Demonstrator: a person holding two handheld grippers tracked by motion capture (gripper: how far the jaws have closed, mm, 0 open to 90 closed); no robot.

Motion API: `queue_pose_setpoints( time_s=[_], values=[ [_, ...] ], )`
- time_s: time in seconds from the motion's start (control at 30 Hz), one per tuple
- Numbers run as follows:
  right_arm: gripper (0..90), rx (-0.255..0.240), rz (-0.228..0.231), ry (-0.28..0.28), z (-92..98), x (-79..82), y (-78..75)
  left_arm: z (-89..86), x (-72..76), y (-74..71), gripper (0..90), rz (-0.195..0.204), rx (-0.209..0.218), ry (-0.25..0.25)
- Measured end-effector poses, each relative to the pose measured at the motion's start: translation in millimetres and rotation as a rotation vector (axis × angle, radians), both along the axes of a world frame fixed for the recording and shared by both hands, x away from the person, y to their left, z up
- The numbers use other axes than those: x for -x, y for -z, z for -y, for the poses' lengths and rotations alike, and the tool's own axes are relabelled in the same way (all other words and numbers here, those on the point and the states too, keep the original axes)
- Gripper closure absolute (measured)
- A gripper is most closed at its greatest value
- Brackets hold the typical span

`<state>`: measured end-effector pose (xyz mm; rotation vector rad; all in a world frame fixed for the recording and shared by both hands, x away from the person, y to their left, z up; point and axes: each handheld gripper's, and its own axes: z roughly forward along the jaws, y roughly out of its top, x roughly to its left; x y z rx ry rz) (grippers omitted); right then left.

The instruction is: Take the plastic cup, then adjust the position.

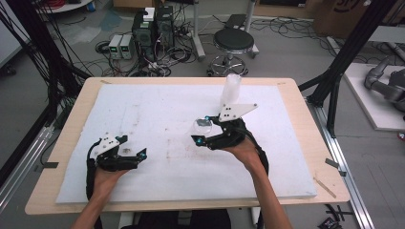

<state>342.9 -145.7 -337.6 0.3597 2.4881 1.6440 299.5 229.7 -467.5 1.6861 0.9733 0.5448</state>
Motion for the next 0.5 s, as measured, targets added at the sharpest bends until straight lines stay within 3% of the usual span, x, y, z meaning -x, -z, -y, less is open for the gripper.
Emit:
queue_pose_setpoints(
  time_s=[0.3, 0.5],
  values=[
    [40.7, -0.011, -0.003, -0.001, 2.4, -2.9, 0.0, 0.1, 0.9, -0.7, 4.6, 0.014, -0.001, 0.019],
    [40.7, -0.012, -0.008, -0.023, 2.5, -3.8, 0.3, -3.3, 1.4, -7.6, 4.6, 0.039, 0.037, 0.062]
  ],
)
